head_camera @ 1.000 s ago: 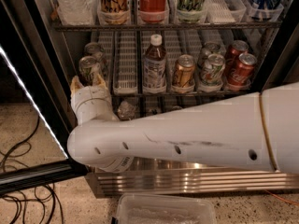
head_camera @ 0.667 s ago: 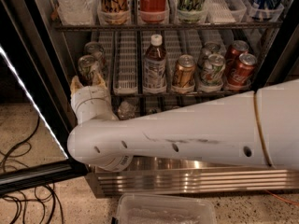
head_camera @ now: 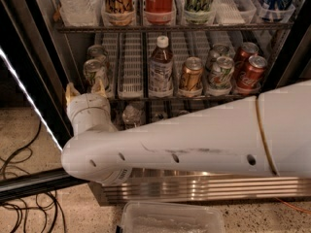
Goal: Pick 7up can from middle shelf of fridge
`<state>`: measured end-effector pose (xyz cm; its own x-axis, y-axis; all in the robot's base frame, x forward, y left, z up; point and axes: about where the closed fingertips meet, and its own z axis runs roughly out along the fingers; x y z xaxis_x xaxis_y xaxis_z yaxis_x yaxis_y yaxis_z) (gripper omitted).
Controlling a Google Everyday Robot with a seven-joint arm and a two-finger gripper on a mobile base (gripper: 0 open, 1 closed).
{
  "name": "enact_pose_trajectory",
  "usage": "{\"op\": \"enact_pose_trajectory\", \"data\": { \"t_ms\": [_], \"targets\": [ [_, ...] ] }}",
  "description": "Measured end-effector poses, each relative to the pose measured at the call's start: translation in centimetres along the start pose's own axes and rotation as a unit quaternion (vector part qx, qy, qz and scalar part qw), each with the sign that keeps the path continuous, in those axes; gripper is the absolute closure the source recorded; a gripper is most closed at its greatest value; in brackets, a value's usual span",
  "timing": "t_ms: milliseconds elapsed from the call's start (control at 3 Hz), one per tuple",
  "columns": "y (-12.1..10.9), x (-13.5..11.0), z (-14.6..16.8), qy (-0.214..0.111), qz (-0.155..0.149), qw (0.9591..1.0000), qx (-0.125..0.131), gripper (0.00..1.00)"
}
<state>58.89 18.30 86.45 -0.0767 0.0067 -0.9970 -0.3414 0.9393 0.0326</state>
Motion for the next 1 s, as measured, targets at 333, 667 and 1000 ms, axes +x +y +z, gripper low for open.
{"op": "enact_pose_trajectory", "data": {
  "t_ms": [333, 667, 1000],
  "targets": [
    [-0.22, 0.49, 0.6, 0.002, -0.004, 1.0, 0.002, 0.43],
    [-0.63, 0.78, 1.01, 0.003, -0.01, 0.9999, 0.007, 0.36],
    [-0.94, 0.88, 1.12, 0.003, -0.013, 0.9998, 0.012, 0.23]
  ]
}}
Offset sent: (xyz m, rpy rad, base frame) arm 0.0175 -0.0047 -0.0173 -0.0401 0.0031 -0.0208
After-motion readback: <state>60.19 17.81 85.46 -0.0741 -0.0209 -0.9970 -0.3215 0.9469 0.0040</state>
